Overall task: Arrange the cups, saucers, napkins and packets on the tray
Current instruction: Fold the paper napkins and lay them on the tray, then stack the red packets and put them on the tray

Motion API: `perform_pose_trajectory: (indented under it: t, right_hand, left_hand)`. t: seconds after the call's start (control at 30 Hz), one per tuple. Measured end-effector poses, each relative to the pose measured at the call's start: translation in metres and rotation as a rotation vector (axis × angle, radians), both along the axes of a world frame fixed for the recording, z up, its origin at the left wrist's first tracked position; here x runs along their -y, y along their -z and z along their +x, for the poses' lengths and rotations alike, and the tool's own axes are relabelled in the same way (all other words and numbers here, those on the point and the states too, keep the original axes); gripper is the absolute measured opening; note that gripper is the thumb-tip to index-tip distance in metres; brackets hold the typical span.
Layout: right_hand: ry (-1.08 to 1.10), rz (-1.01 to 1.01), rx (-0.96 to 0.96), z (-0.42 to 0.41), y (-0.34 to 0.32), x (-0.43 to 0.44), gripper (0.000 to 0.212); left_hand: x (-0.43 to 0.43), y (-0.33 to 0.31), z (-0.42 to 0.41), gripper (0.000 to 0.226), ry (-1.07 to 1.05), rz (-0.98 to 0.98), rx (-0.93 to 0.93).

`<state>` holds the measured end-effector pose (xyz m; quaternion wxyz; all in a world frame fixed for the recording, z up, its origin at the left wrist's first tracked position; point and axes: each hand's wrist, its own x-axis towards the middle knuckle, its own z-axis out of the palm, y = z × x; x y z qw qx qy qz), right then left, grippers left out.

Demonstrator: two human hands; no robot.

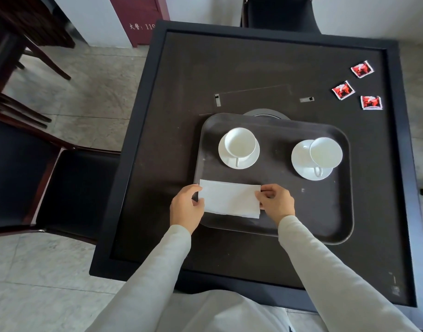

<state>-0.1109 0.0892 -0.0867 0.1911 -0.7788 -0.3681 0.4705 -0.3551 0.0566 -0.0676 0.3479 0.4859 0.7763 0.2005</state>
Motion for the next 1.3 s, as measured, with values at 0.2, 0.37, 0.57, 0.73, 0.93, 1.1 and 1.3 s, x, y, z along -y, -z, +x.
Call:
perform_pose_trajectory:
  t: [0.2, 0.37, 0.57, 0.73, 0.93, 1.1, 1.3]
  right_hand:
    - [-0.009, 0.004, 0.061, 0.001, -0.003, 0.005, 0.014]
    - [-0.017, -0.007, 0.087, 0.010, -0.012, 0.011, 0.012]
    - [-0.024, 0.178, 0.169, 0.028, -0.045, 0.013, 0.004]
    - [-0.007, 0.362, 0.237, 0.062, -0.081, -0.008, 0.013]
    - [0.080, 0.491, 0.233, 0.120, -0.117, -0.046, 0.005]
    - [0.085, 0.526, 0.272, 0.168, -0.125, -0.069, 0.004]
    - [0.102, 0.439, 0.253, 0.229, -0.108, -0.099, 0.010]
  left_hand:
    - [0.001, -0.005, -0.007, 0.027, 0.034, -0.006, -0.041]
    - [-0.003, -0.011, -0.012, 0.024, 0.061, 0.031, -0.040]
    - [-0.033, -0.037, 0.009, 0.017, 0.080, 0.240, 0.021]
    - [-0.071, -0.071, 0.053, 0.009, 0.140, 0.433, 0.110]
    - [-0.113, -0.105, 0.122, 0.017, 0.215, 0.535, 0.132]
    - [-0.141, -0.115, 0.182, 0.021, 0.311, 0.401, 0.165]
    - [-0.175, -0.110, 0.259, 0.027, 0.431, 0.217, 0.163]
